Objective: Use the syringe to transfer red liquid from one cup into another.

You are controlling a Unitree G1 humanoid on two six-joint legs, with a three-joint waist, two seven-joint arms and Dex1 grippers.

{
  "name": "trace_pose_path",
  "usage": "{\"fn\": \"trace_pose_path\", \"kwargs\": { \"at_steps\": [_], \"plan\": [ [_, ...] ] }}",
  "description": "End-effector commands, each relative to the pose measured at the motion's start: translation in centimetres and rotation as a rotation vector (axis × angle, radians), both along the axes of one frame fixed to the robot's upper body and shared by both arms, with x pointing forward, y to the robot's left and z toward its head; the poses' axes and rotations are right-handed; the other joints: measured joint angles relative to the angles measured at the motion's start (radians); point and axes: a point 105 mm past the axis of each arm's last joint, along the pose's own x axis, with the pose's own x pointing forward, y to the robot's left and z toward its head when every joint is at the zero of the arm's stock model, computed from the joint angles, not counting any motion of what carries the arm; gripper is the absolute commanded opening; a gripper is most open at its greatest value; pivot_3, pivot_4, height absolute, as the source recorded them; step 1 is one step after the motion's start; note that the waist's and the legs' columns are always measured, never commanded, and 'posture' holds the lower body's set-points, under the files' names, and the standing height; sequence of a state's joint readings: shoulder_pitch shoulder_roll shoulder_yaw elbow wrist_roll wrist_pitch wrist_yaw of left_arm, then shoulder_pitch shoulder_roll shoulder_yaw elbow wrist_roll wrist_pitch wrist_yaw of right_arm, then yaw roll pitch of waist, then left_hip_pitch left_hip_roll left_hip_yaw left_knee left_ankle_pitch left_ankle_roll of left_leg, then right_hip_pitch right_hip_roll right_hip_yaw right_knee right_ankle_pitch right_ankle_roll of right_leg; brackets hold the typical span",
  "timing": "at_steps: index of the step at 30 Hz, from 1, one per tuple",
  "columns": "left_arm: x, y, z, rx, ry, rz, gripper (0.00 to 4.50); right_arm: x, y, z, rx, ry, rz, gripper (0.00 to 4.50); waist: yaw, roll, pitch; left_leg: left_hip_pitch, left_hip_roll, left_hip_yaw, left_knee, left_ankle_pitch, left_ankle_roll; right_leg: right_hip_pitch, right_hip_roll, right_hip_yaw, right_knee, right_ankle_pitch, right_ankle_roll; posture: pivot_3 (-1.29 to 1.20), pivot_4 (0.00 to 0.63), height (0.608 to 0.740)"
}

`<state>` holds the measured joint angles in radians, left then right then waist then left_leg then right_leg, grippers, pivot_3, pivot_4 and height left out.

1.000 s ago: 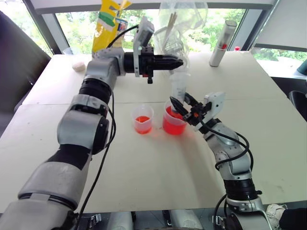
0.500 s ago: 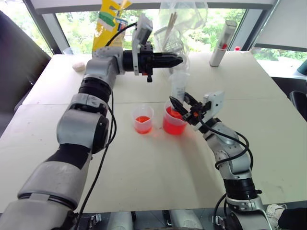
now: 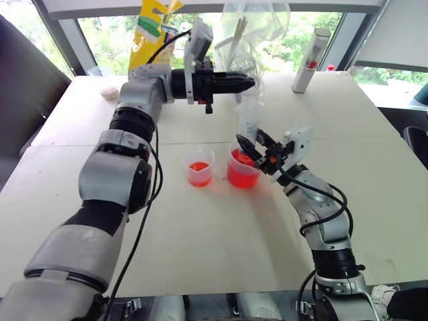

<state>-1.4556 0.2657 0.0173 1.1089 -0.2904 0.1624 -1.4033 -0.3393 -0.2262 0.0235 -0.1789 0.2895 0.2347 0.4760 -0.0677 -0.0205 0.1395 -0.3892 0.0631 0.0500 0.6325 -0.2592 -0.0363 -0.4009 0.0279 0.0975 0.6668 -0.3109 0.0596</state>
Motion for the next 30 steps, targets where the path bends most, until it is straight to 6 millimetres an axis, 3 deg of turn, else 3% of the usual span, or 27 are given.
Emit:
{"fn": "trace_pose_path", "kwargs": {
  "at_steps": [1,3,4,7,12,13,19,26,28,30],
  "plan": [
    [-0.9,0.6,6.3,-0.123,-0.195,0.035,0.12,-0.9,1.4,-1.7,-0.052,0.053,0.081,1.39,0.000,0.000,0.000,0.000,0.000,0.000,0.000,0.000,0.000,0.000,0.000,0.000,0.000,0.000,0.000,0.00,0.150,0.739],
    [-0.9,0.7,5.8,-0.108,-0.189,0.026,0.12,-0.9,1.4,-1.4,-0.049,0.042,0.078,1.39,0.000,0.000,0.000,0.000,0.000,0.000,0.000,0.000,0.000,0.000,0.000,0.000,0.000,0.000,0.000,0.00,0.150,0.739],
    [-0.9,0.7,5.5,-0.102,-0.187,0.026,0.46,-0.9,1.3,-1.2,-0.046,0.033,0.076,1.39,0.000,0.000,0.000,0.000,0.000,0.000,0.000,0.000,0.000,0.000,0.000,0.000,0.000,0.000,0.000,0.00,0.150,0.739],
    [-0.8,1.0,4.7,-0.082,-0.173,0.025,1.64,-0.8,1.1,-0.6,-0.030,0.014,0.068,1.39,-0.001,0.000,0.000,0.000,0.000,0.000,0.000,0.000,0.000,0.000,0.000,0.000,0.000,0.000,0.000,0.00,0.150,0.739],
    [-0.5,1.8,4.5,-0.083,-0.166,0.056,4.16,-0.5,0.7,0.1,-0.023,-0.005,0.054,1.39,-0.001,0.000,0.000,0.000,0.000,0.000,0.000,0.000,0.000,0.000,0.000,0.000,0.001,0.000,0.000,0.00,0.150,0.739],
    [-0.4,2.1,4.7,-0.091,-0.161,0.063,4.46,-0.5,0.7,0.2,-0.021,-0.007,0.052,1.39,-0.001,0.000,0.000,0.000,0.000,0.000,0.000,0.000,0.000,0.000,0.000,0.000,0.001,0.000,0.000,0.00,0.150,0.739],
    [-0.5,5.1,5.6,-0.116,-0.121,0.099,4.46,-0.2,0.4,0.5,-0.021,-0.012,0.046,1.39,-0.001,0.000,0.000,0.001,0.000,0.000,0.000,0.000,0.000,0.000,0.000,0.000,0.001,0.000,0.000,0.00,0.150,0.739],
    [-0.8,8.6,3.2,0.000,-0.099,0.133,4.46,0.1,-0.2,1.6,-0.015,-0.042,0.022,1.39,0.001,0.000,0.000,0.002,0.001,0.000,0.000,0.000,0.000,0.001,-0.001,0.000,0.002,0.000,0.000,0.00,0.150,0.739],
    [-0.9,9.2,2.8,0.015,-0.092,0.150,4.46,0.0,-0.3,2.5,-0.014,-0.063,0.020,1.39,0.001,0.000,0.000,0.002,0.001,0.000,0.001,0.000,-0.001,0.001,-0.001,-0.001,0.002,0.000,0.000,0.00,0.150,0.739],
    [-0.9,10.3,2.3,0.030,-0.086,0.183,4.46,-0.4,-0.3,5.2,-0.003,-0.128,0.022,1.39,0.001,0.000,0.000,0.001,0.001,-0.001,0.001,0.000,-0.001,0.001,-0.001,-0.001,0.002,0.000,0.000,0.00,0.150,0.739]
  ]
}}
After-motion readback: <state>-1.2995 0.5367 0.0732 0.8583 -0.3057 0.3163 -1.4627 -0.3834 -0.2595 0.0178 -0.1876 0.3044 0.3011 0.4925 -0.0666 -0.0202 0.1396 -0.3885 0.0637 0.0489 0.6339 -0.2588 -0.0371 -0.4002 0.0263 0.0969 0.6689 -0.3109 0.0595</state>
